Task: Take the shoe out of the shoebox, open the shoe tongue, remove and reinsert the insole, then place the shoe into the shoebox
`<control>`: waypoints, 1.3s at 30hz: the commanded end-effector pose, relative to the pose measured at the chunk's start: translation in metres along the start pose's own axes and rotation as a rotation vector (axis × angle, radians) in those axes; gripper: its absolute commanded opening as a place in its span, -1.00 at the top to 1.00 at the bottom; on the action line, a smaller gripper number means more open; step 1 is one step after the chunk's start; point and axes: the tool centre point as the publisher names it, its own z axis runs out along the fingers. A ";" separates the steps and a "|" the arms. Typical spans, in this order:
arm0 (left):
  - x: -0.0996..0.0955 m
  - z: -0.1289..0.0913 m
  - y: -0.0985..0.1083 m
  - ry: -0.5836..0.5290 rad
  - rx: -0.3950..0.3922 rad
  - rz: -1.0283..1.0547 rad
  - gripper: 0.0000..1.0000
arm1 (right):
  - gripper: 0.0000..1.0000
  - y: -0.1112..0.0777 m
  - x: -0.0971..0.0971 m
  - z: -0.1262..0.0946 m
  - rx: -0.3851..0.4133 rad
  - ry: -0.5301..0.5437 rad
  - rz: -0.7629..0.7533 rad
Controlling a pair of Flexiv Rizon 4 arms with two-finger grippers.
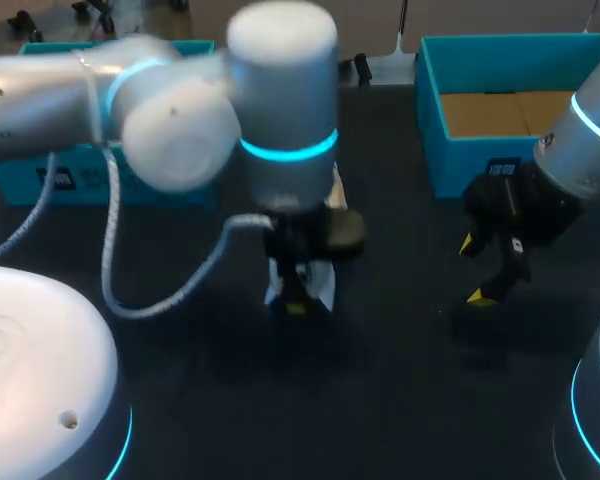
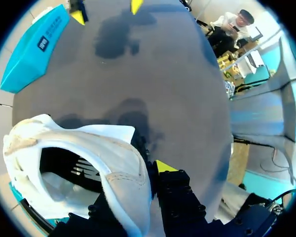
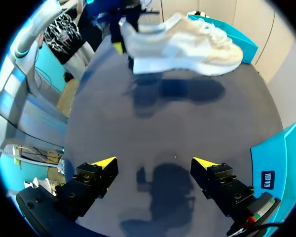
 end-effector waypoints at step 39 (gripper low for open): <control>-0.125 -0.219 0.136 0.026 -0.036 0.058 1.00 | -1.00 0.000 0.001 0.000 0.003 -0.002 0.001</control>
